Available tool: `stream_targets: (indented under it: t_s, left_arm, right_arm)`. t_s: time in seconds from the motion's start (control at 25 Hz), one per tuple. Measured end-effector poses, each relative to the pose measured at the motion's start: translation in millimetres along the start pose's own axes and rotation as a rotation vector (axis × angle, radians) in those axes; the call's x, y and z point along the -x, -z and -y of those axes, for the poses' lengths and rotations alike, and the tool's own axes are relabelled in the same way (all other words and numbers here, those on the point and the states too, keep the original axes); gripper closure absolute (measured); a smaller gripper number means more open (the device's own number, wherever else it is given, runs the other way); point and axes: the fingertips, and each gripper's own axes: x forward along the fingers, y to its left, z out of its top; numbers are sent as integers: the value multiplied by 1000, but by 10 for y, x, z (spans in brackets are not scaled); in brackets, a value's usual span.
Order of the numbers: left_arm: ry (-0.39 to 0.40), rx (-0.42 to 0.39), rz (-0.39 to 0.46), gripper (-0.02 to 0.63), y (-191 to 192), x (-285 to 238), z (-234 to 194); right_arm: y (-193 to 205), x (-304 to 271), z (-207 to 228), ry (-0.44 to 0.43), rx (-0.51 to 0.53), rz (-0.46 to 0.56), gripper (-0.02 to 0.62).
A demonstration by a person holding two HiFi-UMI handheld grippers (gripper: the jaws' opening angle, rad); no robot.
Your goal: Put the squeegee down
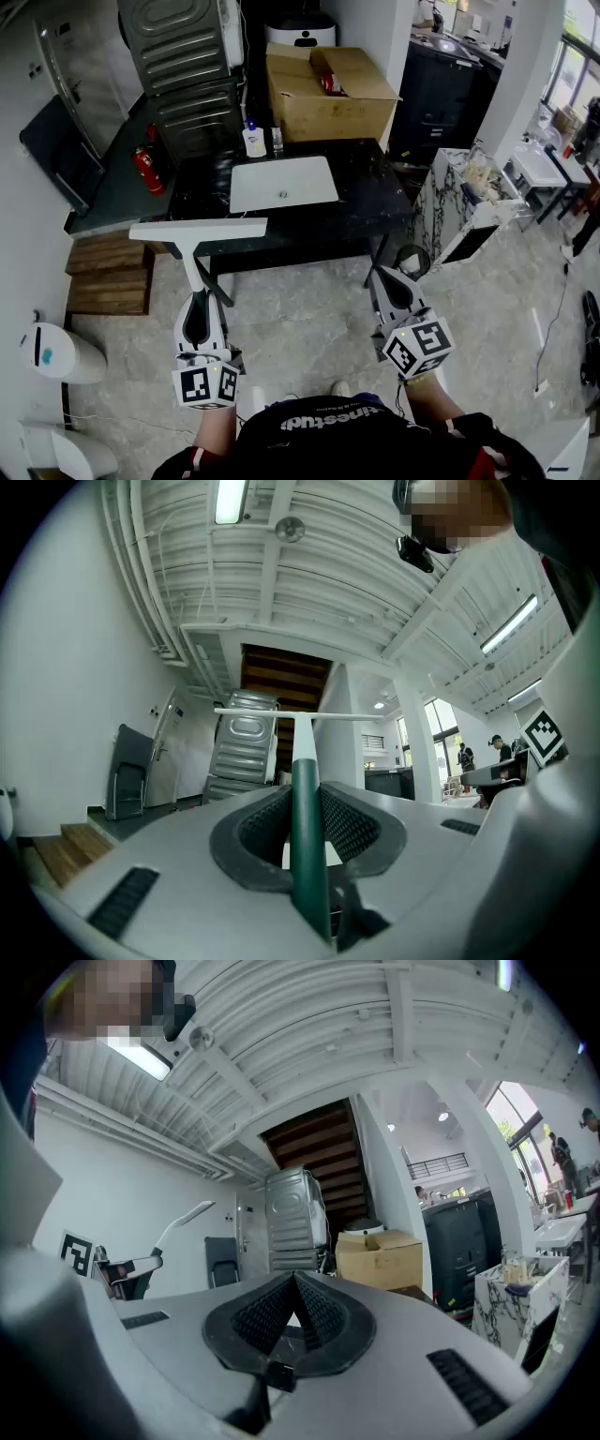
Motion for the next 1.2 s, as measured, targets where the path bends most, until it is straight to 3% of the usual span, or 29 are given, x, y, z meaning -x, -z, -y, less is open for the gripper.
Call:
stream_targets:
  t_s: [0.48,0.84,1.0,1.2]
  left_arm:
    - [8,6,-5,508,62,-124,175]
    - [21,-26,-29,508,193,-391,608]
    - [-6,-12,-43,508,266,-538,767]
    - [-57,-44,-83,508,385,-617,641]
  right_arm:
    - [-75,6,118,-40,-13,32,557]
    - [2,84,641,-58,-39,-1,557]
    - [72,73,933,-89,-42,-18,557]
    - [274,-144,1055,-115,-91,-44,557]
